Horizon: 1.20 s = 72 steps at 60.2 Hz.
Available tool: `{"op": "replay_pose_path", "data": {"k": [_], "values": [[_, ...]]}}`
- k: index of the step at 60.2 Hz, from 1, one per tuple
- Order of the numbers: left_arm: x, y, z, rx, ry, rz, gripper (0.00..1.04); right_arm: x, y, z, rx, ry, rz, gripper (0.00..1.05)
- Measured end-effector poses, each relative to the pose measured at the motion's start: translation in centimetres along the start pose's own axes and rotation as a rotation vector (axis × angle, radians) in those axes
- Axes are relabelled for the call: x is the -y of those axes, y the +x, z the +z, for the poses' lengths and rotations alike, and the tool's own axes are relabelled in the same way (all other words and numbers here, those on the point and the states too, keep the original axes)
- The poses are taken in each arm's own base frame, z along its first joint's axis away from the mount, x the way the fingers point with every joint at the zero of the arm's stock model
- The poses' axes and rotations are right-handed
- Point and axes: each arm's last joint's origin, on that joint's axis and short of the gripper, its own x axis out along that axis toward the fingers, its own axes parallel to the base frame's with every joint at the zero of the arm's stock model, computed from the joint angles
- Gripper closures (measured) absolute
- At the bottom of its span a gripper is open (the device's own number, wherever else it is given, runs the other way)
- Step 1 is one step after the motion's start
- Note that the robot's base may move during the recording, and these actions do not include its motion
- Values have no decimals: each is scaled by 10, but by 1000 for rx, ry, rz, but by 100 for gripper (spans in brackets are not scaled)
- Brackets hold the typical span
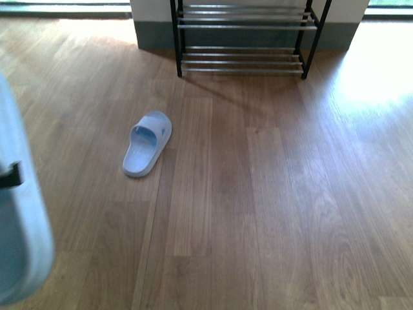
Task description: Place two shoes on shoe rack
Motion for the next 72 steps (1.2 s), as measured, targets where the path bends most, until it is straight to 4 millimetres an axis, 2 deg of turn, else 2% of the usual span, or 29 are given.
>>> {"op": "replay_pose_path", "data": {"k": [6,13,72], "values": [[-21,-19,5,96,-78,-9,103,0,0,0,0,0,0,9],[-27,-25,12,139,-131,-14,103,0,0,0,0,0,0,9],[-27,-25,10,134,-109,-21,103,0,0,0,1,0,3,9]]}}
